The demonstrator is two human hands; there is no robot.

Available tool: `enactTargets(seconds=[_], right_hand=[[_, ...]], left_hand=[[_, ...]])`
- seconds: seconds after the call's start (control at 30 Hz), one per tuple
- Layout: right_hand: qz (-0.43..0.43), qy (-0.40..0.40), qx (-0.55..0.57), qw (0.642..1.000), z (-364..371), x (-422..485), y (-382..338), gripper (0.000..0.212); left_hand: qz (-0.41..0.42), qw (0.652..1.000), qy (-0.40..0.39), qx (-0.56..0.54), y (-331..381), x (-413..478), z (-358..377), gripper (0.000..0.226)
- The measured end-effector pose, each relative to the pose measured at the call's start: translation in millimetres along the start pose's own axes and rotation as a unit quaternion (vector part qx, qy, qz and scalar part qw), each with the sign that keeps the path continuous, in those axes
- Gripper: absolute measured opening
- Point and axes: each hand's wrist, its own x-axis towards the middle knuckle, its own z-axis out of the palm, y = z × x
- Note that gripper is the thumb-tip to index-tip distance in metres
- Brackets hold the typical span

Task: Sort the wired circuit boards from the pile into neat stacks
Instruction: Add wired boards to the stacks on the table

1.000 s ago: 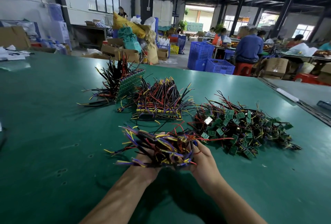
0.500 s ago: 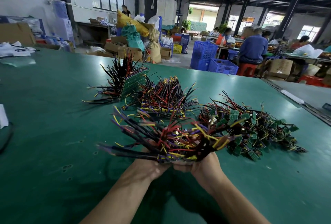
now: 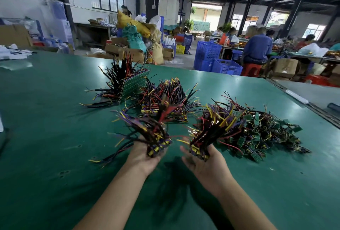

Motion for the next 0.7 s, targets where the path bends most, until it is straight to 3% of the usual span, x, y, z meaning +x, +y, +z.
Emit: enactTargets(seconds=[0.17,0.3,0.57,0.7], right_hand=[[-0.025,0.012,0.072,0.997,-7,2,-11,0.039],[-0.049,0.012,0.107,0.993,-7,3,-14,0.06],[-0.026,0.009,0.104,0.994,-8,4,-13,0.04],[-0.023,0.009,0.093,0.995,-7,4,-12,0.036]], left_hand=[[0.033,0.996,0.061,-0.061,17,17,-12,0.026],[0.058,0.994,0.071,-0.063,24,19,-18,0.019],[0.099,0.994,0.037,-0.012,26,19,-13,0.015],[0.151,0.986,0.025,0.066,24,23,-11,0.014]])
